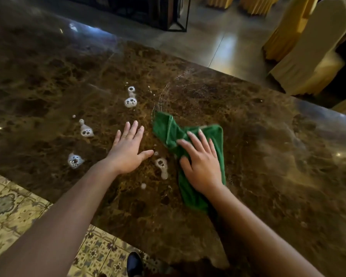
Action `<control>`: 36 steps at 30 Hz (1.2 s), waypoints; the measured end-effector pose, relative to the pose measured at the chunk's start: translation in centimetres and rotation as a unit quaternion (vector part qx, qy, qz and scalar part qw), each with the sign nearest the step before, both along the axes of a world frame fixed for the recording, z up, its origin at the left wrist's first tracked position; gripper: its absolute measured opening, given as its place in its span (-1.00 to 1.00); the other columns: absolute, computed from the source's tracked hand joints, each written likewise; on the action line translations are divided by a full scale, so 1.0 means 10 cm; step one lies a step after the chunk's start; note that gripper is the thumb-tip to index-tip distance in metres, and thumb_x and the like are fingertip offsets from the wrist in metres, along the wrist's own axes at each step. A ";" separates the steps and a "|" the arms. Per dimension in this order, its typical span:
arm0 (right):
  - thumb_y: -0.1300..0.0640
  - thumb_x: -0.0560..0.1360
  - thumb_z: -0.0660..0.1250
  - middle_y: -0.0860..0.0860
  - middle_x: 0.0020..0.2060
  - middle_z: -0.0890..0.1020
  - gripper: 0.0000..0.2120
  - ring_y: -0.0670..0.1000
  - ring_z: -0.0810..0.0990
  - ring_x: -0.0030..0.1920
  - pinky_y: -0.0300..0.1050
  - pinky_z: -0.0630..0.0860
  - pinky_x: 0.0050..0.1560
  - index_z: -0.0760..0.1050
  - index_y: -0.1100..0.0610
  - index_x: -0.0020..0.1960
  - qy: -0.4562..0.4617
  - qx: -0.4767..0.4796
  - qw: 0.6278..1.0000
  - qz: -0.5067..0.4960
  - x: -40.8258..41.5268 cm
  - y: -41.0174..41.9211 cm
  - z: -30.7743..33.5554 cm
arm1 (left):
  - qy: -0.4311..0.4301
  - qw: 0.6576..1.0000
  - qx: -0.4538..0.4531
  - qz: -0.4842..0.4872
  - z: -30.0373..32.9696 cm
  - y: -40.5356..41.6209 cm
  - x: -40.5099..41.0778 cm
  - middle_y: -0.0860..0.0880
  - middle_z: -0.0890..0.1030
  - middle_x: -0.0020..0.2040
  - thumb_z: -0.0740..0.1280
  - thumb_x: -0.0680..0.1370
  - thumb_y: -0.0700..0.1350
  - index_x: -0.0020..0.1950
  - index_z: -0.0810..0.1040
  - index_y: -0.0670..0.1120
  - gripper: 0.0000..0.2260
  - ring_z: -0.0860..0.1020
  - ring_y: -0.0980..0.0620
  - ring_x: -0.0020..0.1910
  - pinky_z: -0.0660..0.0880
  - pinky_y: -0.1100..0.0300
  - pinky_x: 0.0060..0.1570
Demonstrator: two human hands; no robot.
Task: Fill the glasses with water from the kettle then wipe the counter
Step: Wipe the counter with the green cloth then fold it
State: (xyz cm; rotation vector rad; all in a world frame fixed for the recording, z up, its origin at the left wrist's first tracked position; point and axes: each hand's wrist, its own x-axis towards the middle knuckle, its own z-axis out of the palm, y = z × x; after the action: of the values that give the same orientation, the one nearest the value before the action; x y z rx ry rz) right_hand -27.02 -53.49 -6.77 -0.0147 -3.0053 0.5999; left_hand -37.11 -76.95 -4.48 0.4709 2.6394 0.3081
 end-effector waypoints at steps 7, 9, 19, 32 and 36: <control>-0.17 0.60 0.10 -0.02 0.65 0.29 -0.46 0.09 0.03 0.70 0.23 -0.07 0.67 0.37 -0.16 0.57 -0.028 0.012 0.991 -0.132 0.09 0.74 0.05 | 0.013 1.000 0.000 -0.006 -0.07 -0.03 -0.01 -0.02 -0.34 0.63 0.14 0.64 0.27 0.66 -0.21 -0.02 -0.22 -0.39 0.01 0.58 -0.31 -0.06 0.57; -0.14 0.61 0.13 0.03 0.66 0.27 -0.47 0.12 0.02 0.70 0.25 -0.09 0.66 0.37 -0.13 0.58 -0.025 0.006 0.983 -0.181 -0.34 0.84 0.05 | 0.011 1.000 -0.001 -0.006 -0.07 -0.03 -0.02 -0.02 -0.34 0.63 0.15 0.64 0.27 0.66 -0.22 -0.02 -0.21 -0.40 0.01 0.57 -0.33 -0.05 0.56; -0.17 0.64 0.02 0.10 0.69 0.18 -0.42 0.21 -0.03 0.70 0.29 -0.12 0.66 0.21 -0.12 0.65 -0.022 0.014 0.999 -0.045 -0.72 -0.20 0.04 | 0.002 1.000 -0.004 0.001 -0.11 -0.06 -0.08 0.02 -0.32 0.64 0.17 0.61 0.31 0.66 -0.20 0.02 -0.19 -0.39 0.08 0.55 -0.34 0.01 0.49; -0.14 0.64 0.04 0.13 0.69 0.15 -0.41 0.23 -0.06 0.70 0.35 -0.13 0.64 0.20 -0.05 0.65 -0.044 0.023 0.977 -0.207 -1.04 0.28 0.06 | 0.023 0.998 -0.052 -0.030 0.04 -0.02 -0.03 -0.01 -0.34 0.63 0.06 0.59 0.38 0.65 -0.24 0.01 -0.19 -0.35 0.02 0.59 -0.20 -0.05 0.60; -0.11 0.65 0.10 0.11 0.67 0.23 -0.46 0.21 0.01 0.69 0.29 -0.11 0.65 0.30 -0.04 0.61 -0.006 0.012 0.994 -0.111 -1.19 -0.37 0.05 | -0.010 0.994 -0.072 -0.079 0.27 -0.09 -0.18 0.00 -0.19 0.67 0.21 0.59 0.33 0.67 -0.09 0.00 -0.18 -0.15 0.00 0.64 0.04 -0.03 0.57</control>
State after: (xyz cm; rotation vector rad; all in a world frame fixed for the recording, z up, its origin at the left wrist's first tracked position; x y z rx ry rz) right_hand -38.88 -57.16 -6.30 -0.3472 -2.9639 0.5429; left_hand -38.89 -77.81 -1.75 0.6193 2.5636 0.0724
